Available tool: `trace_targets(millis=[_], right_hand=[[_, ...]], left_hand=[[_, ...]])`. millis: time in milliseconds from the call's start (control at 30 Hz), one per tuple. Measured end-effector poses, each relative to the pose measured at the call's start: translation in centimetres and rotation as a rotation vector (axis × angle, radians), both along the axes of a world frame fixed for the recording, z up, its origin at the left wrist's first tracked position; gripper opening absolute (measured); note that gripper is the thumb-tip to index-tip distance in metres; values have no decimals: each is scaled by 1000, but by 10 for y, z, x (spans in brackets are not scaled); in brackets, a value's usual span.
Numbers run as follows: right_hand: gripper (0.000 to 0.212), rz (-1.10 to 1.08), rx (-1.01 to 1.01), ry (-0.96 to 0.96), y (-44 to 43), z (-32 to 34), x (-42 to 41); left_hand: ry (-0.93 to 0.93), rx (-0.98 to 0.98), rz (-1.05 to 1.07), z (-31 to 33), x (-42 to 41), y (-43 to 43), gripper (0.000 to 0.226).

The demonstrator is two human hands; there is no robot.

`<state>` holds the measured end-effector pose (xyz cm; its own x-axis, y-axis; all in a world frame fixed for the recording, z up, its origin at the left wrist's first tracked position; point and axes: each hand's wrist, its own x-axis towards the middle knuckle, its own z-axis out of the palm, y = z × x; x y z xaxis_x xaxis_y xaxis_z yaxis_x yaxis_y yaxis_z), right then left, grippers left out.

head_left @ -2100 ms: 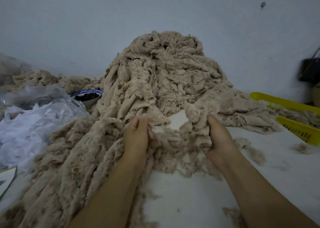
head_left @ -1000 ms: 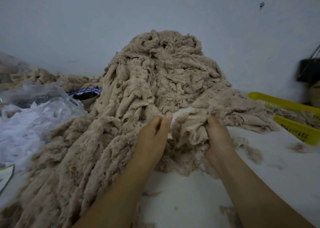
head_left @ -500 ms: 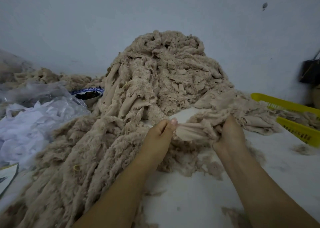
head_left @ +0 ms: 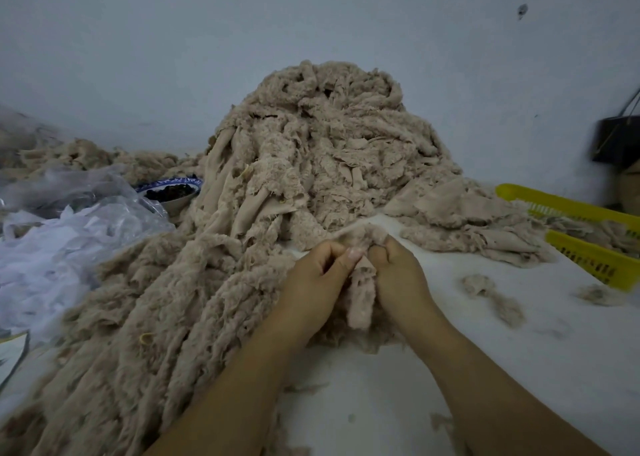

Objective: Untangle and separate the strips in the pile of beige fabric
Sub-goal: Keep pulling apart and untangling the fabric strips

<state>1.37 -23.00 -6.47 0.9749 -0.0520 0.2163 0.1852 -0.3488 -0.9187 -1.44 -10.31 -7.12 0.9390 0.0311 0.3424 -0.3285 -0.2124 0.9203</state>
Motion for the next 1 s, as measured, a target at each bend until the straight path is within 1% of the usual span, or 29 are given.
trace_targets(millis=[33, 67, 133, 167, 233, 267, 300, 367, 433, 500, 567, 633, 700, 733, 767, 833, 900, 933, 967, 1000], right_hand=[[23, -53, -22, -11, -5, 2, 4], [24, -114, -4, -14, -11, 3, 9], [25, -250, 94, -4, -24, 4, 18], [29, -311, 131, -1, -30, 3, 21], [41, -381, 149, 13, -35, -1, 25], [44, -396, 151, 14, -36, -4, 27], [41, -407, 157, 3, -37, -5, 28], [28, -423, 175, -4, -37, -5, 29], [29, -384, 160, -1, -35, -4, 26], [29, -259, 110, -26, -29, -4, 19], [21, -43, 117, -80, -19, -1, 8], [13, 215, 144, -89, -8, 2, -2], [29, 416, 115, -72, -1, -1, -5], [35, 450, 90, -54, 1, -3, -5], [34, 446, 56, -50, 1, -3, -6], [22, 388, -38, -77, -4, -3, -4], [11, 331, -77, -97, -10, -3, 0], [9, 274, -37, -105, -14, -3, 3], [11, 211, 86, -100, -18, -2, 4], [16, 167, 274, -82, -22, -1, 7]], left_hand=[[-5, -21, 24, 1, 0, 1, 27], [1, -90, 57, 3, 0, 3, 30], [18, -280, 111, 9, 0, 7, 37], [3, -336, 123, 11, -1, 9, 40], [-30, -359, 118, 13, -3, 8, 45], [-37, -368, 106, 13, -4, 7, 47], [-34, -388, 101, 13, -4, 7, 48], [-2, -455, 123, 14, -3, 9, 45], [26, -512, 129, 15, -2, 11, 44], [37, -487, 111, 14, -1, 11, 47], [44, -392, 71, 12, -2, 8, 47], [70, -319, 29, 10, -4, 5, 42], [109, -340, -3, 10, -7, 4, 37], [116, -358, -7, 11, -7, 4, 37], [109, -366, 7, 12, -7, 4, 37], [64, -368, 83, 15, -6, 6, 41], [20, -372, 149, 17, -3, 11, 41], [11, -386, 160, 18, -3, 13, 39], [11, -411, 162, 19, -2, 16, 39], [14, -430, 158, 20, -2, 19, 40]])
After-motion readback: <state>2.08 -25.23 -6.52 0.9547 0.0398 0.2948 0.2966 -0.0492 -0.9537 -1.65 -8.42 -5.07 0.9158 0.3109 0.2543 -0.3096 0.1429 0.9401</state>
